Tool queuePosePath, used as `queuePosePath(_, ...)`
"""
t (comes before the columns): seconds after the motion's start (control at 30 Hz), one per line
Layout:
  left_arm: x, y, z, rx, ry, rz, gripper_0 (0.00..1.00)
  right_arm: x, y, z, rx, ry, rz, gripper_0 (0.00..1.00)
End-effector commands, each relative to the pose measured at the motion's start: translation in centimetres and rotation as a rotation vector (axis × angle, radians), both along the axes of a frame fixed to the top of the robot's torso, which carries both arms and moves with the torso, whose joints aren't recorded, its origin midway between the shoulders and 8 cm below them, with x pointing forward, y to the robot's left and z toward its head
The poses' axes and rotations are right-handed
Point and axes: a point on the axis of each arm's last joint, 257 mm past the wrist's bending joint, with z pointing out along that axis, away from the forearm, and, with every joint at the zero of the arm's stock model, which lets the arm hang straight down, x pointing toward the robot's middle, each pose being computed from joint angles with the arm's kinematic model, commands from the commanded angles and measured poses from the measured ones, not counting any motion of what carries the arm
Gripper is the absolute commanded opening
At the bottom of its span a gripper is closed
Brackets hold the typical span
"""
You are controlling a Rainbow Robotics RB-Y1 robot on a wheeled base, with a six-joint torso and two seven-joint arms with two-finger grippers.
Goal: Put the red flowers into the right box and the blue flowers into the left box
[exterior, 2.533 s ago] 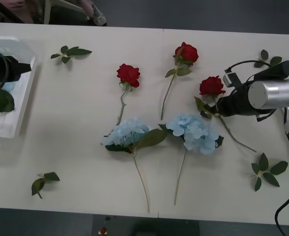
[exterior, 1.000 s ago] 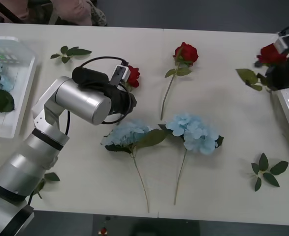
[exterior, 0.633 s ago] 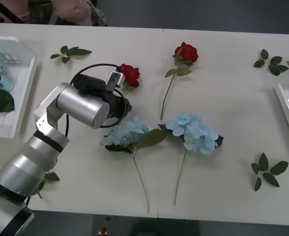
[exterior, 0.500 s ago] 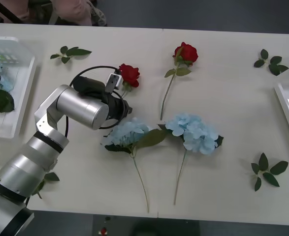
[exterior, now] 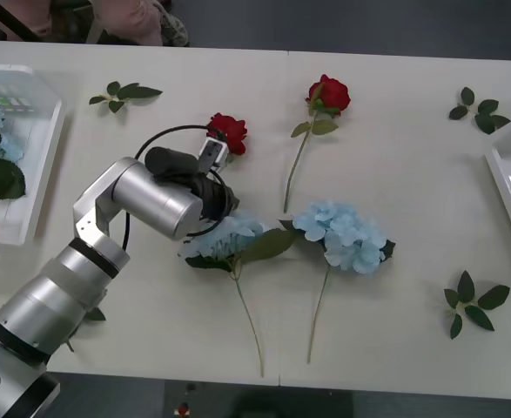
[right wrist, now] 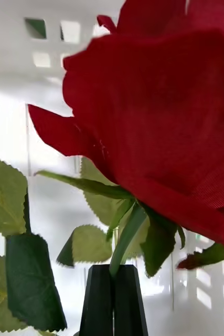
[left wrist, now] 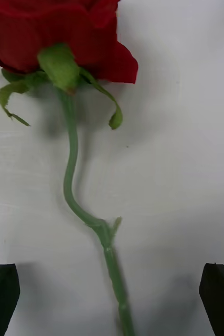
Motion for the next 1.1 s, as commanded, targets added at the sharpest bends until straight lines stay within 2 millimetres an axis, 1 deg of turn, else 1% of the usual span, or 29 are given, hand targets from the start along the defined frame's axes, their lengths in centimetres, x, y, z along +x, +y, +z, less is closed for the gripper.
queuePosePath(0.03,0.4,0.5,0.6,0.02,-0.021,0.0,1.0,1.4,-0.5,2.0,-0.082,-0.024,0.044,0.0)
queuePosePath(0.07,0.4,0.6,0.4,0.025,-0.018,-0.001,0.98,1.4,-0.6,2.1,-0.09,-0.025,0.043,0.01)
queuePosePath(0.1,0.4,0.8,0.1,0.029,-0.013,0.001,0.94,1.4,-0.6,2.0,-0.09,-0.023,0.044,0.06)
queuePosePath(0.13,0.3,0.9,-0.1,0.032,-0.008,0.005,0.87,1.3,-0.6,1.9,-0.092,-0.019,0.046,0.24)
queuePosePath(0.17,0.3,0.9,-0.3,0.033,-0.004,0.006,0.81,1.3,-0.5,1.9,-0.093,-0.018,0.048,0.45)
queuePosePath(0.2,0.3,1.1,-0.5,0.035,0.0,0.01,0.75,1.3,-0.5,1.8,-0.092,-0.016,0.05,0.69)
queuePosePath(0.27,0.3,1.3,-0.8,0.04,0.004,0.013,0.73,1.4,-0.2,1.8,-0.087,-0.017,0.055,0.97)
queuePosePath(0.3,0.2,1.3,-0.9,0.042,0.005,0.012,0.73,1.4,-0.1,1.8,-0.084,-0.014,0.059,1.0)
queuePosePath(0.4,0.2,1.4,-1.1,0.044,0.011,0.015,0.68,1.6,1.2,2.1,-0.064,-0.001,0.083,1.0)
queuePosePath(0.5,0.0,1.5,-1.5,0.041,0.02,0.018,0.63,1.8,2.9,3.1,-0.033,0.009,0.114,1.0)
queuePosePath(0.57,0.0,1.5,-1.5,0.039,0.021,0.019,0.47,1.9,4.6,4.0,0.011,0.009,0.142,1.0)
queuePosePath(0.6,0.0,1.5,-1.6,0.038,0.023,0.02,0.44,2.0,5.1,4.2,0.022,0.008,0.151,1.0)
queuePosePath(0.67,-0.1,1.5,-1.7,0.033,0.028,0.023,0.23,2.1,6.8,5.3,0.068,-0.001,0.18,1.0)
queuePosePath(0.7,-0.1,1.5,-1.7,0.032,0.029,0.023,0.2,2.2,7.3,5.6,0.088,-0.005,0.183,1.0)
queuePosePath(0.73,-0.1,1.5,-1.7,0.031,0.03,0.024,0.09,2.2,8.4,6.0,0.126,-0.009,0.188,1.0)
queuePosePath(0.77,-0.1,1.5,-1.7,0.031,0.03,0.024,0.03,2.3,9.2,6.3,0.158,-0.014,0.191,1.0)
queuePosePath(0.8,-0.1,1.5,-1.7,0.03,0.03,0.024,0.01,2.3,10.4,6.7,0.199,-0.021,0.194,1.0)
queuePosePath(0.87,-0.1,1.5,-1.8,0.03,0.032,0.025,0.0,2.8,12.6,7.3,0.271,-0.033,0.188,1.0)
queuePosePath(0.97,-0.1,1.6,-1.9,0.032,0.034,0.027,0.0,3.3,15.0,8.0,0.343,-0.054,0.171,1.0)
queuePosePath(1.1,-0.1,1.7,-1.9,0.035,0.032,0.024,0.0,3.9,17.5,8.9,0.396,-0.072,0.141,1.0)
